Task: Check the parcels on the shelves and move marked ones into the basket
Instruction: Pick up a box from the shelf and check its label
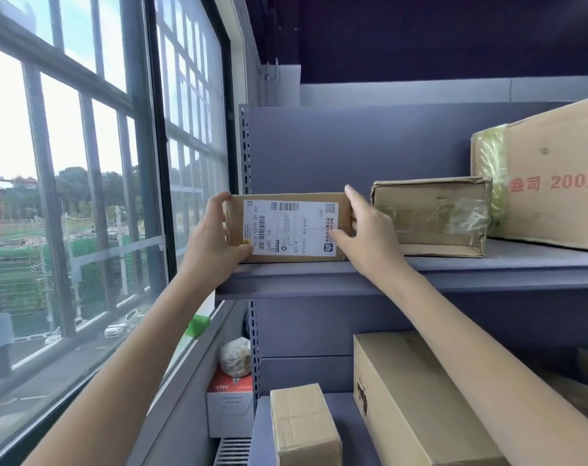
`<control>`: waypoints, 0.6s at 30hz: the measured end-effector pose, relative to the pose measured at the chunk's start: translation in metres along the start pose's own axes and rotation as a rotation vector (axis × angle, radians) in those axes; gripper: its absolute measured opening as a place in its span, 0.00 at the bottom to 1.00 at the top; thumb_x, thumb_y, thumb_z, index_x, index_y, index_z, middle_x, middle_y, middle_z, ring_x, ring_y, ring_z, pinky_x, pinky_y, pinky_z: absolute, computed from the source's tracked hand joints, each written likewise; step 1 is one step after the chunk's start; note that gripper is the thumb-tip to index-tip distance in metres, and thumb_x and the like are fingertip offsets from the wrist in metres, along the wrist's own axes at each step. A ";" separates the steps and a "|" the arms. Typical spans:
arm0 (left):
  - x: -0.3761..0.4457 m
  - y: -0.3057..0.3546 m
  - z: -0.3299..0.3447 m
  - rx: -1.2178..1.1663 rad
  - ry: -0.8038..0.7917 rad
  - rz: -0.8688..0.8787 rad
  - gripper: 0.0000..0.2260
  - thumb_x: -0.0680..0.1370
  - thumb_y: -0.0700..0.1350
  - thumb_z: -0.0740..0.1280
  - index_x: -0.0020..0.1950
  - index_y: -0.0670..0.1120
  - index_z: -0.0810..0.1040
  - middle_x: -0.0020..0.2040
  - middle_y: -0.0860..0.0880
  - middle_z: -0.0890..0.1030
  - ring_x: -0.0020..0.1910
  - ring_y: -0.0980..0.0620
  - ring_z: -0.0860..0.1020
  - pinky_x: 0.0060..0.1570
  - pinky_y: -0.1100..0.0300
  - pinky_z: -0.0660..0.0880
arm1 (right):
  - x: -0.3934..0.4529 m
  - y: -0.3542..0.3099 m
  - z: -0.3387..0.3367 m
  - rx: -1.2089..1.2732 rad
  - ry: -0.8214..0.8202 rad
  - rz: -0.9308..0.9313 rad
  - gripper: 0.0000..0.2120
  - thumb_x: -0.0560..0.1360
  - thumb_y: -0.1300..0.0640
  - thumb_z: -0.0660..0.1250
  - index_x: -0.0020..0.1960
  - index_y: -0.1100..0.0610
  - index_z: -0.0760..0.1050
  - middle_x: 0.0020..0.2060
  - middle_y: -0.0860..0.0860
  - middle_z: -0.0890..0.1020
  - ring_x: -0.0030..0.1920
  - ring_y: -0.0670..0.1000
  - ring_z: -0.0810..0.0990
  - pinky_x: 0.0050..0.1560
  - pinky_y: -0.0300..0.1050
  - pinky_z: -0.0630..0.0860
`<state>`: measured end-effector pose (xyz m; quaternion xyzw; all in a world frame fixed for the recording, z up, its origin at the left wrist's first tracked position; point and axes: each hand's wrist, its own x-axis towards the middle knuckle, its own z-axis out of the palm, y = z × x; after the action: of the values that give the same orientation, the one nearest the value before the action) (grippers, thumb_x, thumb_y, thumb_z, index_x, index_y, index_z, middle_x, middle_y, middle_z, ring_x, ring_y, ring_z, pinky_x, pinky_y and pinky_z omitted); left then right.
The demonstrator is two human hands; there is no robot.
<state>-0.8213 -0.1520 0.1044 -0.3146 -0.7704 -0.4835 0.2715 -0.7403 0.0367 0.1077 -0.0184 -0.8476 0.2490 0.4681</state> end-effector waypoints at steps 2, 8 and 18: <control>0.000 0.000 0.000 0.041 0.009 -0.007 0.34 0.71 0.37 0.70 0.72 0.50 0.58 0.65 0.45 0.70 0.60 0.47 0.71 0.58 0.53 0.68 | -0.001 0.000 -0.004 0.006 0.002 -0.010 0.34 0.73 0.62 0.68 0.74 0.59 0.55 0.71 0.55 0.66 0.70 0.54 0.67 0.69 0.50 0.66; -0.008 0.035 0.007 0.216 0.192 0.200 0.31 0.72 0.41 0.69 0.72 0.47 0.59 0.73 0.46 0.60 0.73 0.47 0.53 0.71 0.53 0.53 | -0.012 0.018 -0.053 0.011 0.230 -0.143 0.28 0.71 0.65 0.68 0.70 0.61 0.65 0.69 0.56 0.70 0.68 0.54 0.70 0.68 0.51 0.69; -0.025 0.137 0.107 0.049 0.100 0.426 0.24 0.74 0.37 0.66 0.69 0.47 0.65 0.68 0.52 0.67 0.68 0.52 0.62 0.57 0.76 0.55 | -0.018 0.107 -0.138 -0.104 0.289 -0.077 0.20 0.69 0.62 0.69 0.61 0.60 0.72 0.61 0.54 0.74 0.63 0.54 0.70 0.64 0.42 0.65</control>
<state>-0.7142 -0.0134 0.1238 -0.4392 -0.6836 -0.4114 0.4130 -0.6412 0.1809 0.1069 -0.0458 -0.7832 0.1812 0.5930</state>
